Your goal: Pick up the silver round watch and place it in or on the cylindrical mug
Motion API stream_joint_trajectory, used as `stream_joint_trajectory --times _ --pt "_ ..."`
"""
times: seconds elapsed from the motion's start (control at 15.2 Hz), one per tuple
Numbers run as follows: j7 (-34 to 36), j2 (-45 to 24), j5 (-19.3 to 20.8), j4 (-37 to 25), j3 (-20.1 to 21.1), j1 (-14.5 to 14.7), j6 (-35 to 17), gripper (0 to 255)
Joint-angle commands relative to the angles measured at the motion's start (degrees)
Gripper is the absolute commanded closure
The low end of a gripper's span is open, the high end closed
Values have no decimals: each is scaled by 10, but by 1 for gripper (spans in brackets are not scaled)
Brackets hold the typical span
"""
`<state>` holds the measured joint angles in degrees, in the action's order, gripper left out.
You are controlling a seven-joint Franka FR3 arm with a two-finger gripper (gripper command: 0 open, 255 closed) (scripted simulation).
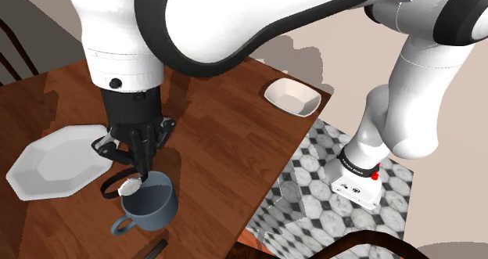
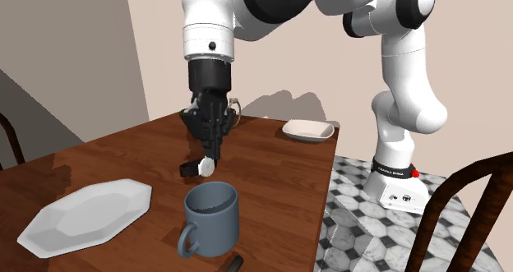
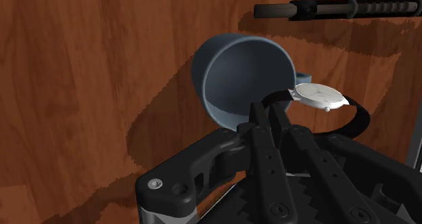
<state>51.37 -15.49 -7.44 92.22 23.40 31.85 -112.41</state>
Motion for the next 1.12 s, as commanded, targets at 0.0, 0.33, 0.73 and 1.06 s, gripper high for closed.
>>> stream_joint_trajectory --times 0.0,0.33,0.73,1.06 --pt "-4 -2 0 15 -1 -1 -16 255" --pt "-9 -9 0 44 -1 0 -51 255" --pt "-12 -15 1 59 -2 0 -73 255" --pt "-12 -15 1 59 -2 0 -72 255"
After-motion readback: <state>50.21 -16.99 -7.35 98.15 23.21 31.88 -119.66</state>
